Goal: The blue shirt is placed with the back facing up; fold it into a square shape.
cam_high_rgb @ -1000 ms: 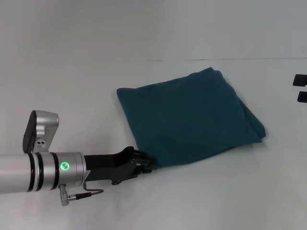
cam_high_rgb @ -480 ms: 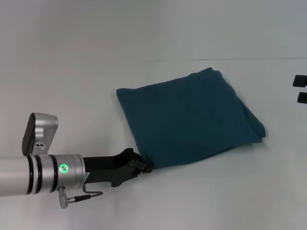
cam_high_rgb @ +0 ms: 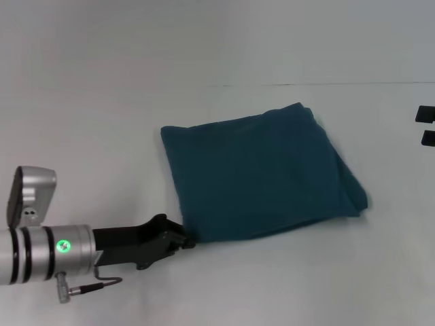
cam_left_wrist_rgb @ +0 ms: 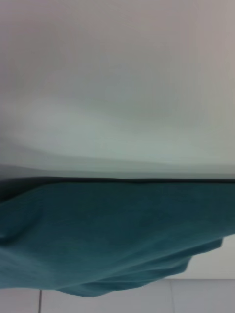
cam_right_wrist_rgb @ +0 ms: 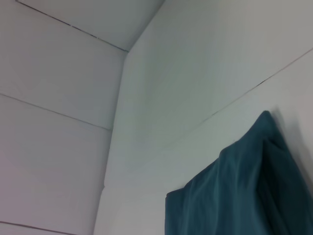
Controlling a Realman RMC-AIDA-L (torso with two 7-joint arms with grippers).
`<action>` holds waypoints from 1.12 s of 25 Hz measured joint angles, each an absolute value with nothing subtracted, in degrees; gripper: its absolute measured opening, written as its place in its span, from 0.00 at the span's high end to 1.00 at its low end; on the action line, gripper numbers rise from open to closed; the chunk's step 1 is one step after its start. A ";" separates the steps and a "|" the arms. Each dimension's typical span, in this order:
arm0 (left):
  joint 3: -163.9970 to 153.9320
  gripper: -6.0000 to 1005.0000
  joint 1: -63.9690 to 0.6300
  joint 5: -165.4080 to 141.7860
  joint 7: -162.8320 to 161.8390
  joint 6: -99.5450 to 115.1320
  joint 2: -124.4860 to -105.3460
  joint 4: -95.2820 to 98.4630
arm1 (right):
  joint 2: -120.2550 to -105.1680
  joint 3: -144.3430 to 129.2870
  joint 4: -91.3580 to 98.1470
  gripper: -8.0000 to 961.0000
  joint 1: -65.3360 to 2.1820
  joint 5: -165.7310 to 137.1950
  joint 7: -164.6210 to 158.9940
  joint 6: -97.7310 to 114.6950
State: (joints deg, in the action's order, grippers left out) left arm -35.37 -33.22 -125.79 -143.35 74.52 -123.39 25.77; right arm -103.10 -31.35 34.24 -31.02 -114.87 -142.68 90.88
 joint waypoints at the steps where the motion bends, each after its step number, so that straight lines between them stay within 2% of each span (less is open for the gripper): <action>1: -35.30 0.96 -32.76 -125.86 -143.56 74.96 -123.26 26.37 | -103.10 -31.31 34.24 0.27 -31.03 -114.87 -142.67 90.88; 8: -33.87 0.96 -31.02 -126.25 -143.87 77.26 -121.91 27.87 | -103.23 -31.27 34.17 0.27 -31.02 -114.87 -142.64 90.87; 24: -33.60 0.96 -29.90 -127.64 -141.09 78.21 -121.28 30.67 | -103.26 -31.20 34.19 0.27 -31.08 -114.87 -142.68 90.70; 28: -32.59 0.84 -27.32 -127.56 -140.96 81.66 -120.17 34.67 | -103.06 -31.23 34.26 0.27 -31.04 -115.02 -142.34 90.54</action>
State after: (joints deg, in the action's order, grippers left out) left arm -32.59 -27.32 -127.56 -140.96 81.66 -120.17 34.67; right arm -103.06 -31.24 34.26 -31.04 -115.02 -142.34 90.54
